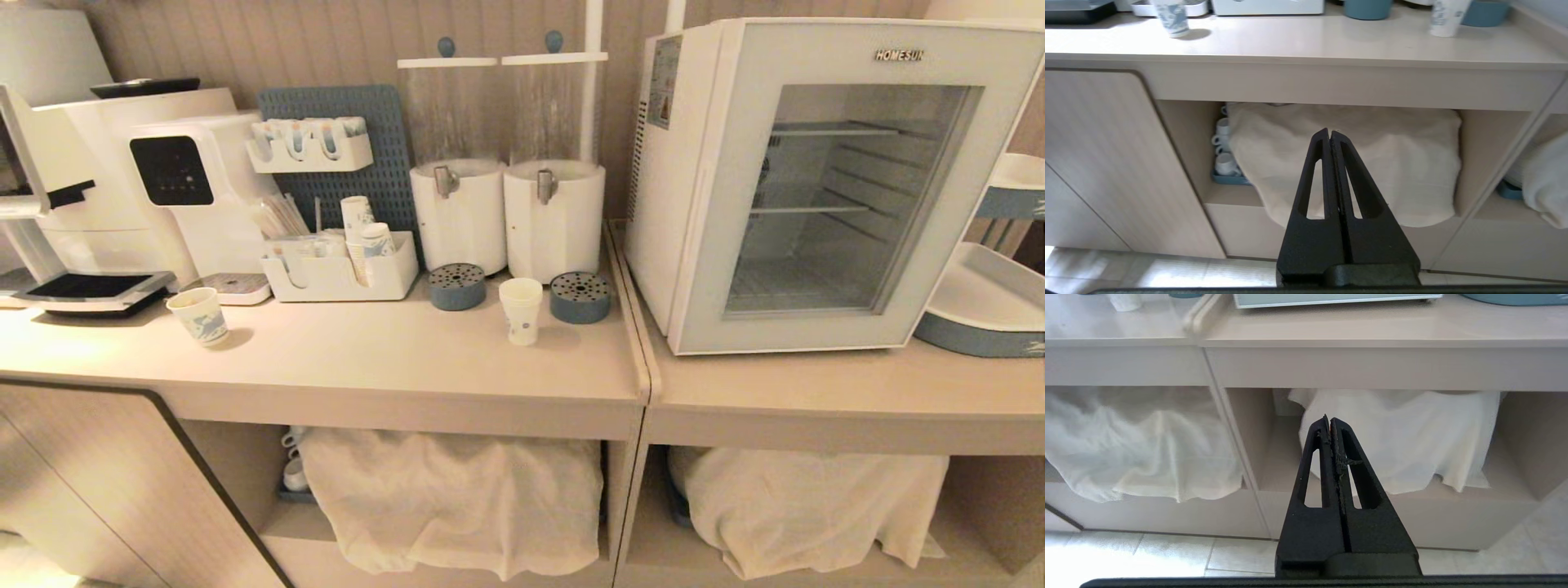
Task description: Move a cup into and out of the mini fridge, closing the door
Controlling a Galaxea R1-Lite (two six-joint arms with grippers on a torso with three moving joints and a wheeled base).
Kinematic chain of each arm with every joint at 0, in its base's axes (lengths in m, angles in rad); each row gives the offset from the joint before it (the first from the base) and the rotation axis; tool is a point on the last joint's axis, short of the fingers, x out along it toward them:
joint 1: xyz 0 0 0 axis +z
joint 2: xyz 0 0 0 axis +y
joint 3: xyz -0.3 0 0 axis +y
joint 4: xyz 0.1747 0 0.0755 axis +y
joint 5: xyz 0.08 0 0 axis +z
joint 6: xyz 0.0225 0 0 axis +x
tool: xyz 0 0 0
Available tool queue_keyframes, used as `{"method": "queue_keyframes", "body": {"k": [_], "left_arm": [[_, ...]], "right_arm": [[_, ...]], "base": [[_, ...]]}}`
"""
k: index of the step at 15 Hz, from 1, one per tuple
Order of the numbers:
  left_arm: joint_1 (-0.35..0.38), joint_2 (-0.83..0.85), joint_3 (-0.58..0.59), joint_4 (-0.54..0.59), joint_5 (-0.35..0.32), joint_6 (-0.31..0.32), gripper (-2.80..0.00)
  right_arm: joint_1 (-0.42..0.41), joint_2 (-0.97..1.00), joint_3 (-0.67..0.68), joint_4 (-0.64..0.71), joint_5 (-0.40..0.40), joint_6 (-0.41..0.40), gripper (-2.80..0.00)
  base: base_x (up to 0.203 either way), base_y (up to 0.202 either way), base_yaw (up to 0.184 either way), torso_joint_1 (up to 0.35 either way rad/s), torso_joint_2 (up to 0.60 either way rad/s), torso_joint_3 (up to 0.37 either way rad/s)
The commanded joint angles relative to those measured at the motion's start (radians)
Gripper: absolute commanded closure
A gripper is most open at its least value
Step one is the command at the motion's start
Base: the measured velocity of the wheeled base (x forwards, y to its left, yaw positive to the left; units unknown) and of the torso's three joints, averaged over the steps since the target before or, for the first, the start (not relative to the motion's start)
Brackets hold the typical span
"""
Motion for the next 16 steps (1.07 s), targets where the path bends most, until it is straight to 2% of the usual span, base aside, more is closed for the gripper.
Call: {"method": "queue_keyframes", "body": {"k": [1,16], "left_arm": [[0.0,-0.002,0.0,0.0,0.0,-0.001,0.0],[0.0,-0.002,0.0,0.0,0.0,-0.001,0.0]], "right_arm": [[0.0,0.001,0.0,0.001,0.0,0.0,0.0],[0.0,0.0,0.0,0.003,0.0,0.0,0.0]], "base": [[0.0,0.184,0.001,0.007,0.0,0.0],[0.0,0.19,0.001,0.003,0.0,0.002]]}}
